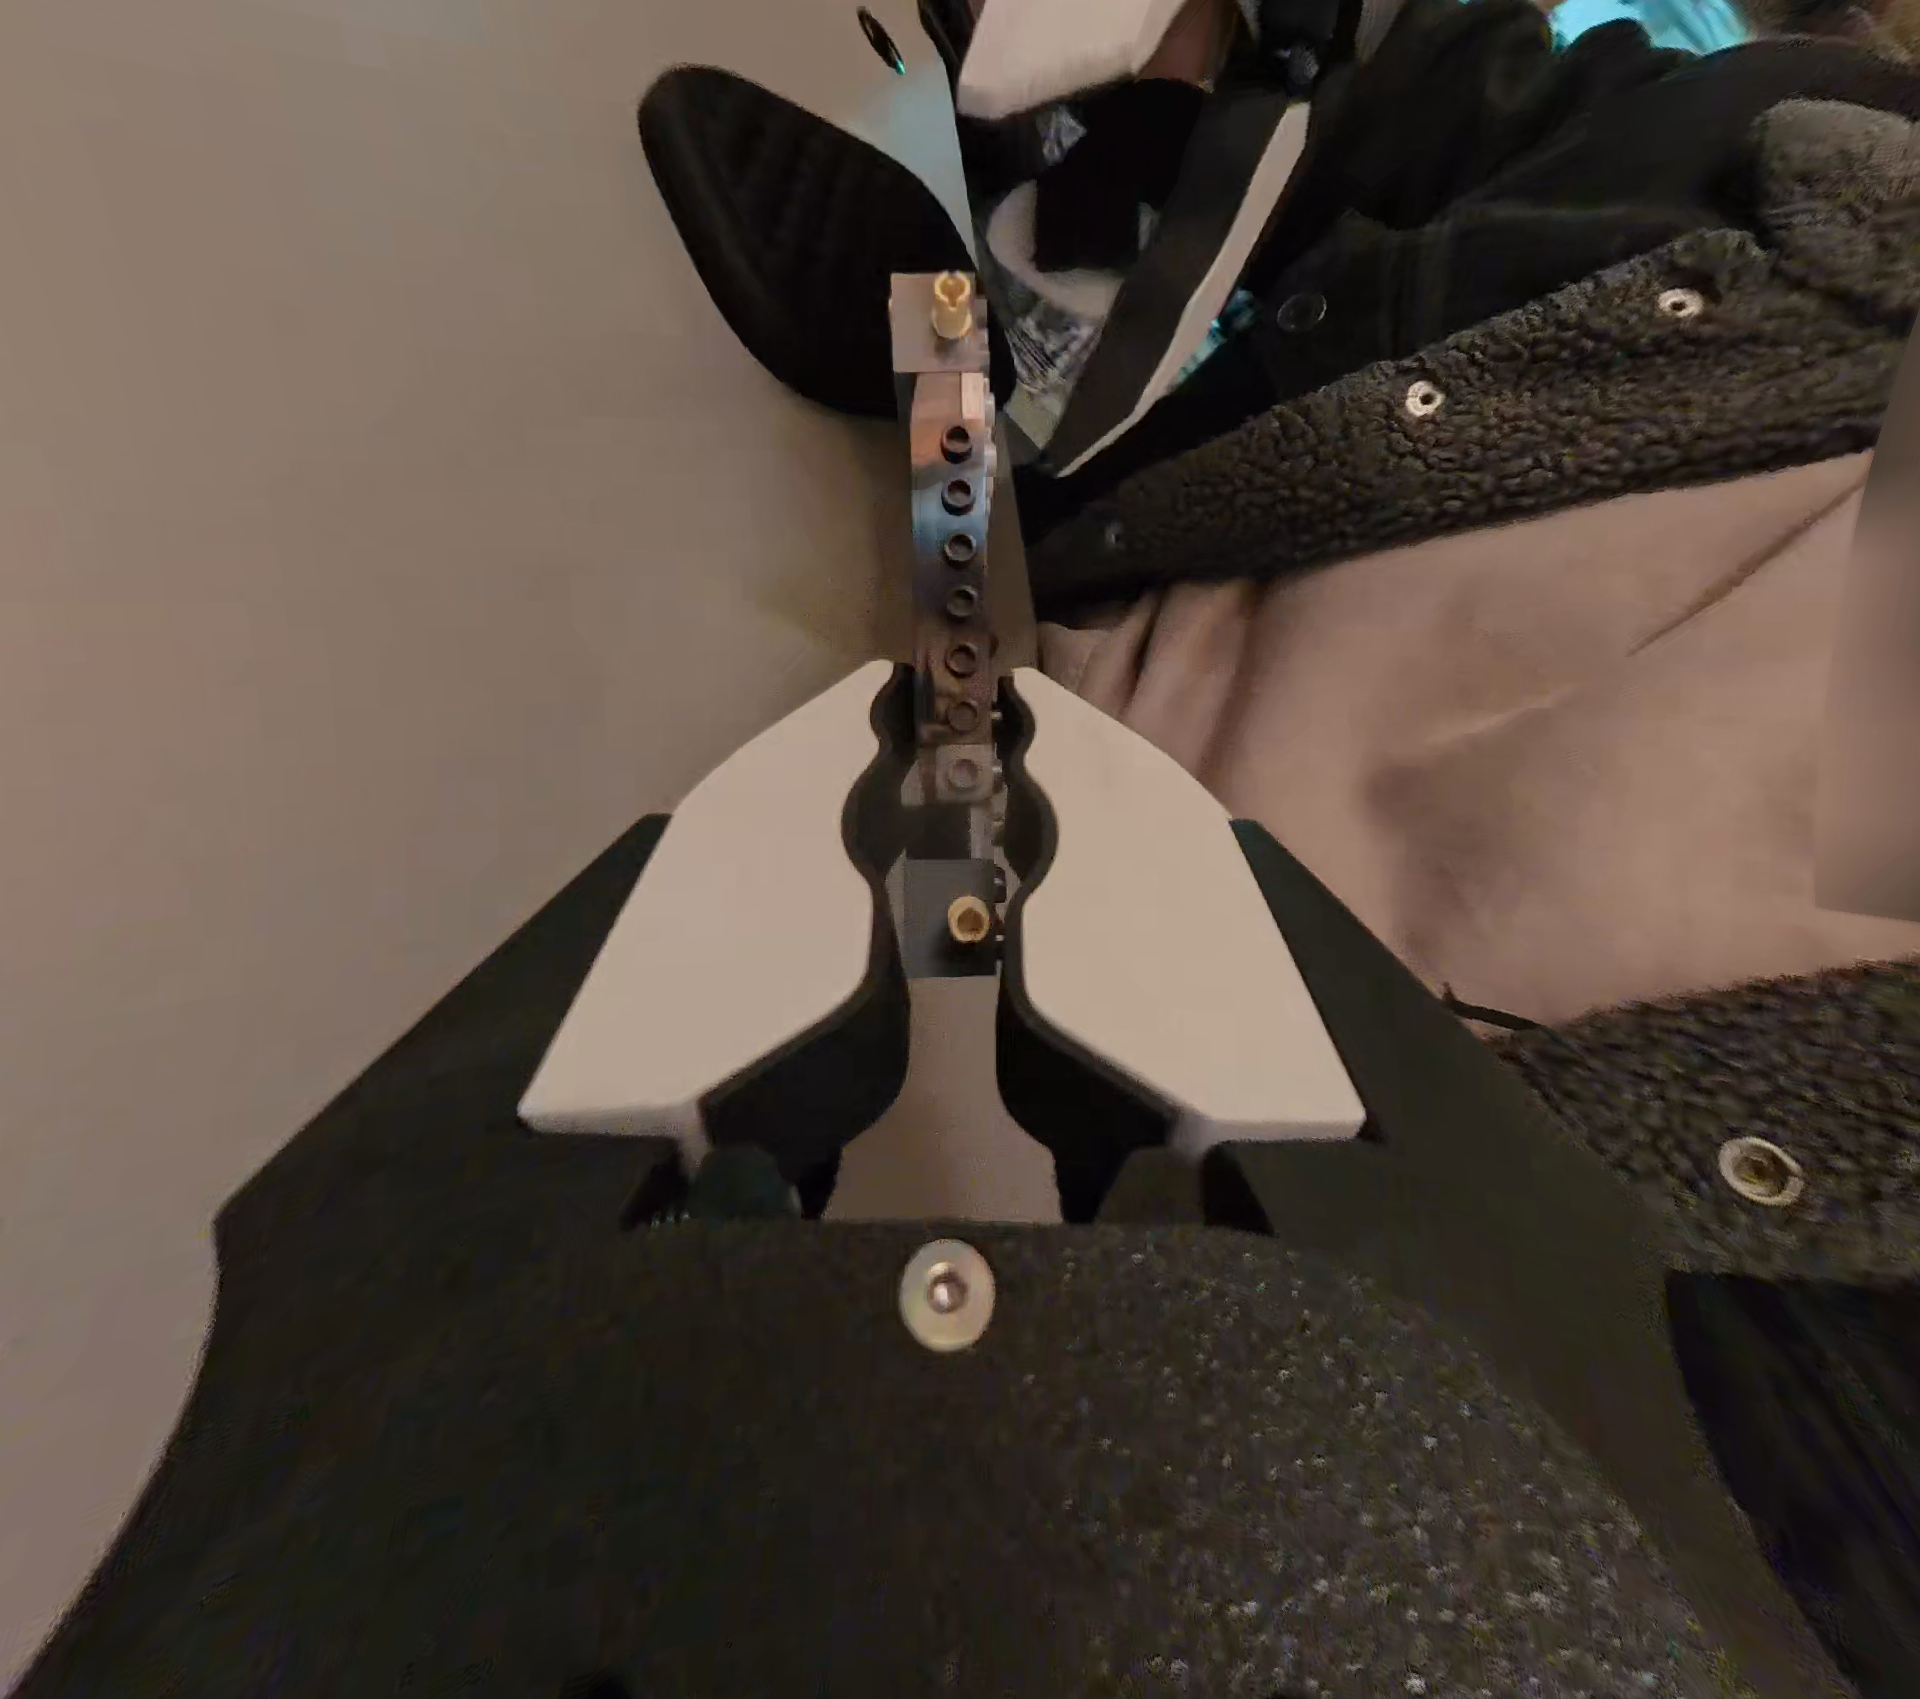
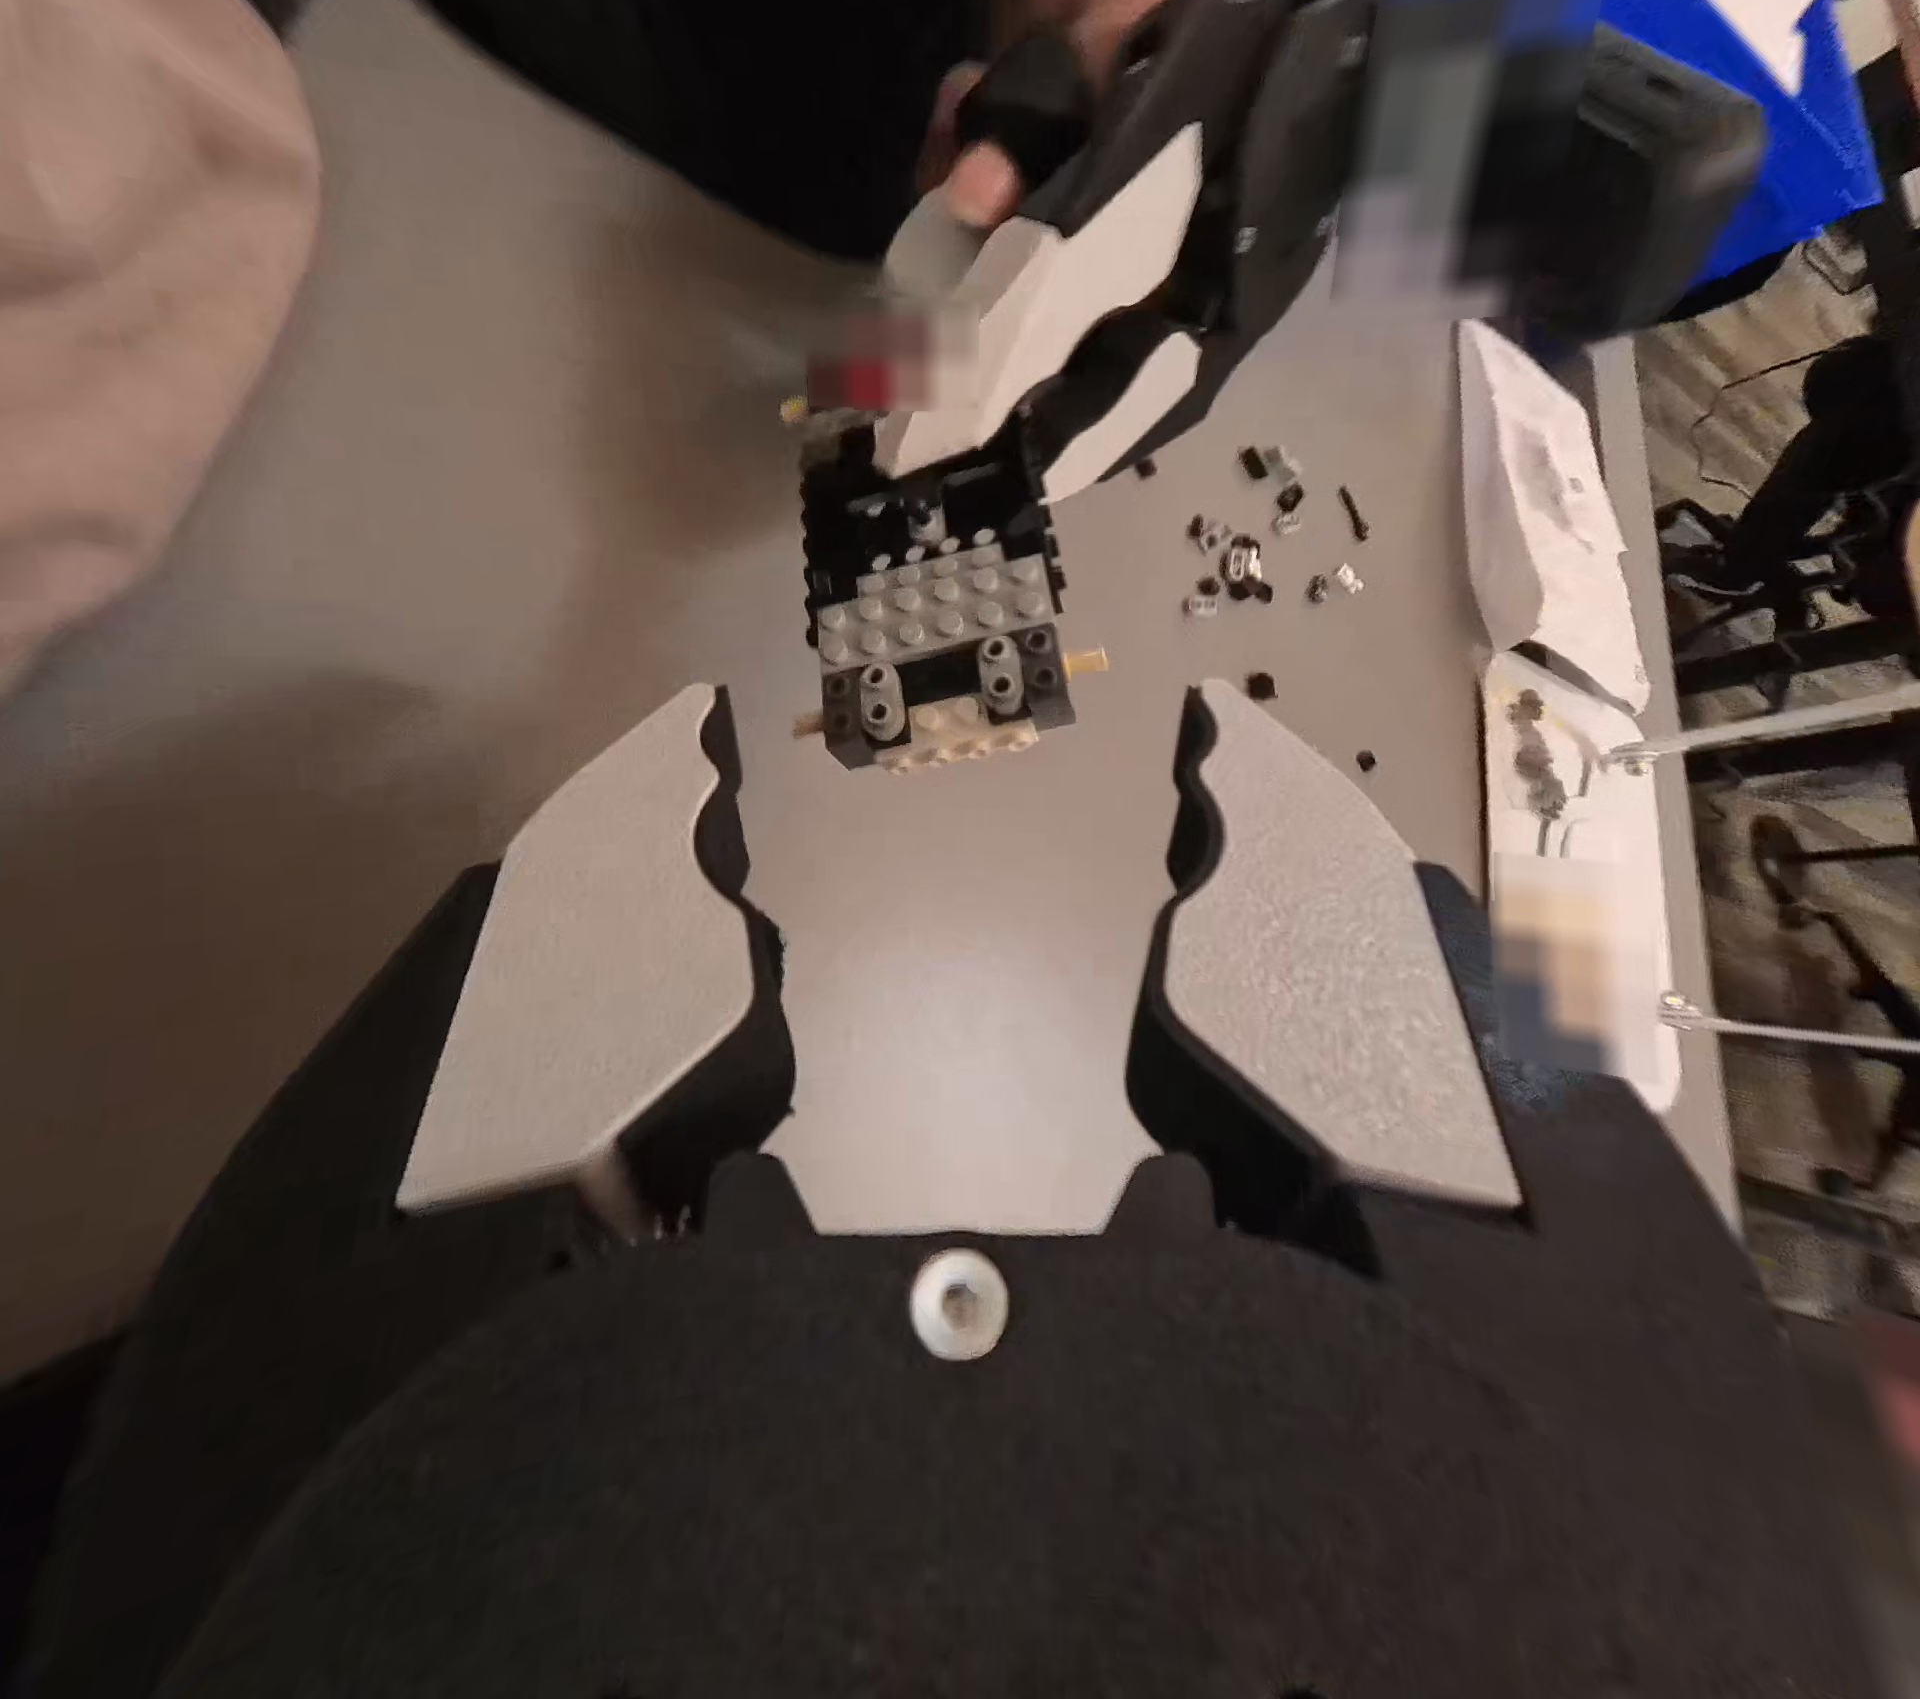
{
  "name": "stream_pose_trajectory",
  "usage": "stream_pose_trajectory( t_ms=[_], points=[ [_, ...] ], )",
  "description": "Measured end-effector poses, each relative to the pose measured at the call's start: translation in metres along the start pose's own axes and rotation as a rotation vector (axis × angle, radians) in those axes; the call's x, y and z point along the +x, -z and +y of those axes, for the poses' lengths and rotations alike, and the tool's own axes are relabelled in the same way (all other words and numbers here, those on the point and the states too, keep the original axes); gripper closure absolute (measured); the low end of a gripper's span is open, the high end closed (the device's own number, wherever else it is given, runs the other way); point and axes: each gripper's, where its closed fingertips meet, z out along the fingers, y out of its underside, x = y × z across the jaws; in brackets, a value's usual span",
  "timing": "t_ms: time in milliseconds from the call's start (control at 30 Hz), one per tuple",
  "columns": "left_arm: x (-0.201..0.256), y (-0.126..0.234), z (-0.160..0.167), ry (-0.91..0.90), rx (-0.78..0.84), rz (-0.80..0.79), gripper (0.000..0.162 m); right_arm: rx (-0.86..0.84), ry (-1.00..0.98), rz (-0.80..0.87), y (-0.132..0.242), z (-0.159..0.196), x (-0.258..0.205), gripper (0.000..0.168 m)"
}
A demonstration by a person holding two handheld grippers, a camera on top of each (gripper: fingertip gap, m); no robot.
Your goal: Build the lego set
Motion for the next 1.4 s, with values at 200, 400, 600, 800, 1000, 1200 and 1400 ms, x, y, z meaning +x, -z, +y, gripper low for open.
stream_pose_trajectory(
  t_ms=[200, 400, 600, 800, 1000, 1200, 1400],
  points=[
    [-0.019, -0.012, -0.006, 0.149, -0.064, 0.043, 0.148, -0.161, 0.156, 0.001, -0.035, 0.025, -0.009, 0.086],
    [-0.033, -0.016, -0.009, 0.183, -0.067, 0.032, 0.146, -0.224, 0.097, -0.052, -0.056, 0.05, -0.008, 0.105],
    [-0.062, 0.027, -0.03, -0.134, 0.113, -0.28, 0.111, -0.149, -0.228, -0.226, -0.062, 0.067, 0.003, 0.105],
    [-0.07, 0.008, 0.008, -0.376, -0.05, -0.451, 0.087, -0.178, -0.272, -0.358, -0.081, 0.083, -0.005, 0.105],
    [-0.103, 0.007, 0.024, -0.466, -0.209, -0.685, 0.108, -0.2, -0.257, -0.38, -0.092, 0.088, -0.009, 0.104],
    [-0.106, 0.009, 0.023, -0.441, -0.202, -0.709, 0.107, -0.113, -0.376, -0.252, -0.067, 0.09, 0.01, 0.087],
    [-0.1, 0.016, 0.029, -0.465, -0.236, -0.705, 0.084, 0.01, -0.501, -0.057, -0.039, 0.091, 0.016, 0.085]
  ],
)
